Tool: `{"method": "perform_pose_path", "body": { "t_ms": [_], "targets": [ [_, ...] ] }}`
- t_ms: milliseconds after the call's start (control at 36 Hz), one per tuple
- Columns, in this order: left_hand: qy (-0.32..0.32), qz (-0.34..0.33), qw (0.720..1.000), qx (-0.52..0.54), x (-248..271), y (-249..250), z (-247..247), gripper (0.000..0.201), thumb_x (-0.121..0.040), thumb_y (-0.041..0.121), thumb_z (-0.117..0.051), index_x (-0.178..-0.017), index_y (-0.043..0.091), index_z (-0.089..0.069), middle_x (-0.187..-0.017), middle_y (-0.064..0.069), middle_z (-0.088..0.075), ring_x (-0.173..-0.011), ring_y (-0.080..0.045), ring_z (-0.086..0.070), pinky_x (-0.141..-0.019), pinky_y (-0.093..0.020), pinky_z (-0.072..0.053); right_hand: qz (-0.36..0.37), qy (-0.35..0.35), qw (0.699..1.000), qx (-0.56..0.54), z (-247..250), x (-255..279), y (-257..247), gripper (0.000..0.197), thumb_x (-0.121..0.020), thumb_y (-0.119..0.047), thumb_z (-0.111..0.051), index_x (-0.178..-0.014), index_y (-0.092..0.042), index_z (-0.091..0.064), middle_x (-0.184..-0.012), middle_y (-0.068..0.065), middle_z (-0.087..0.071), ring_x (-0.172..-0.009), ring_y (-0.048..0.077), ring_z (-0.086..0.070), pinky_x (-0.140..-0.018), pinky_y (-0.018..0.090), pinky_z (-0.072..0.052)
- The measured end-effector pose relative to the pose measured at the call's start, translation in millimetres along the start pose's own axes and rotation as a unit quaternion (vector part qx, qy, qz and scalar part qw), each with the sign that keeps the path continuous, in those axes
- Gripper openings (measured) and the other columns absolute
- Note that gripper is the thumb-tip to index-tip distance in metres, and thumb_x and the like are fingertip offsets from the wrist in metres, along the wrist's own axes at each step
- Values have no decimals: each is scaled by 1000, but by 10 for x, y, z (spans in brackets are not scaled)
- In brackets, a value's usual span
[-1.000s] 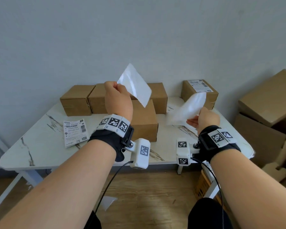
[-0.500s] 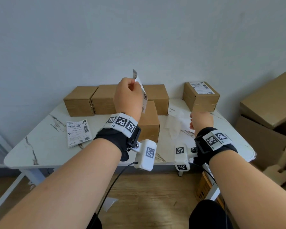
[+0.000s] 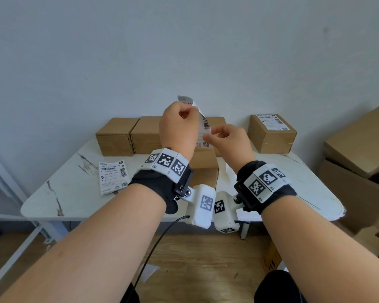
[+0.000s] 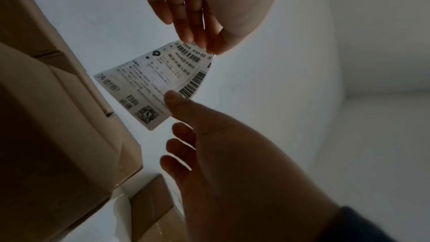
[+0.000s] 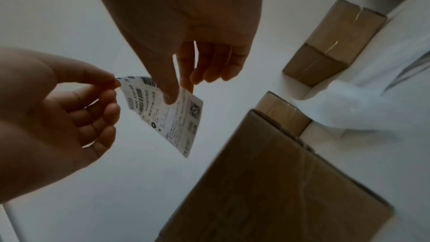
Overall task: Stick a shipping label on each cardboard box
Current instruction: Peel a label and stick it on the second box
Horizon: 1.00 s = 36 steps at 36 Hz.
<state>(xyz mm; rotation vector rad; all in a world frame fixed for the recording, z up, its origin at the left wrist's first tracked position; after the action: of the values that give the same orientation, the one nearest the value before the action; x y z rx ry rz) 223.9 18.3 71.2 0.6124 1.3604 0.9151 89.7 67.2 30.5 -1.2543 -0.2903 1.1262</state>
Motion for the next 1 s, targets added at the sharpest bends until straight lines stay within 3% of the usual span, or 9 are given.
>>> {"method": "perform_pose_path", "body": {
  "t_ms": [139, 278, 389, 444, 500, 611, 722, 889, 1000],
  "targets": [
    [-1, -15, 1000, 8, -28, 22, 55, 11, -91, 25, -58, -83, 21, -64, -77, 11, -62, -79, -10, -62, -72, -33, -56, -21, 0, 999, -27, -59, 1, -2, 21, -86, -21, -68, -65, -18, -63, -64, -2, -62, -58, 11, -50, -62, 32, -45],
    [-2, -22, 1000, -20, -91, -116, 131, 20, -93, 39, -55, -96, 22, -66, -93, 6, -65, -84, -9, -60, -74, -31, -54, -39, -9, 997, -59, -74, -3, -23, 22, -88, -22, -66, -71, -9, -64, -64, 0, -60, -58, 12, -49, -63, 33, -45],
    [-13, 16, 999, -30, -65, -264, 177, 33, -95, 51, -46, -97, 21, -60, -89, 9, -61, -75, 0, -55, -59, -14, -41, -53, -10, 996, -67, -96, -19, -31, 22, -88, -21, -65, -68, -11, -60, -72, 8, -62, -64, 16, -52, -67, 36, -47],
    [-6, 40, 999, -33, -71, -332, 222, 41, -96, 53, -41, -99, 17, -59, -86, 9, -59, -72, -2, -53, -54, -14, -34, -62, -10, 996, -71, -111, -32, -13, 22, -88, -18, -64, -68, -12, -58, -76, 14, -65, -65, 17, -54, -68, 36, -48],
    [-6, 50, 998, -35, -97, -387, 262, 42, -96, 52, -42, -103, 15, -61, -93, 7, -61, -79, -7, -53, -61, -19, -35, -74, -15, 994, -77, -124, -40, 12, 24, -89, -17, -64, -67, -12, -57, -78, 12, -69, -62, 14, -56, -67, 32, -49],
    [-78, 83, 991, -66, -144, -553, 225, 41, -94, 46, -51, -116, 13, -62, -108, 7, -62, -92, -7, -53, -78, -23, -38, -98, -29, 989, -105, -149, -49, 55, 26, -89, -13, -64, -64, -15, -60, -59, -10, -63, -43, -4, -53, -52, 15, -44],
    [-176, 127, 974, -65, -94, -694, 149, 37, -94, 47, -51, -84, 14, -63, -74, -1, -57, -66, -15, -49, -60, -25, -37, -132, -38, 983, -122, -180, -53, 94, 20, -89, -12, -64, -69, -13, -63, -60, -5, -57, -53, 9, -48, -54, 18, -43],
    [-205, 157, 965, -37, -31, -781, 161, 25, -91, 29, -62, -94, 7, -72, -91, 3, -69, -73, 0, -57, -58, -15, -39, -148, -56, 982, -100, -211, -25, 213, 14, -88, -13, -65, -74, -10, -64, -60, -6, -58, -51, 8, -50, -49, 15, -41],
    [-207, 171, 961, -60, 0, -835, 162, 25, -89, 30, -64, -88, 7, -73, -89, 2, -71, -75, -6, -61, -62, -19, -44, -146, -73, 983, -87, -215, -2, 295, 23, -87, -14, -68, -66, -14, -62, -69, -5, -67, -49, -2, -60, -47, 10, -43]
  ]
}}
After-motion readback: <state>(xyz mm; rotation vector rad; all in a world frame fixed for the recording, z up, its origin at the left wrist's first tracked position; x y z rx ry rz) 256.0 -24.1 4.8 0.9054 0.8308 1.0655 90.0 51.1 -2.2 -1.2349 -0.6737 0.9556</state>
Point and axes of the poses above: each hand's wrist, its own x-axis away from the middle knuckle, its own z-axis out of the back of the hand, y = z × x, the point moved 5 cm from there along -x, towards the middle knuckle
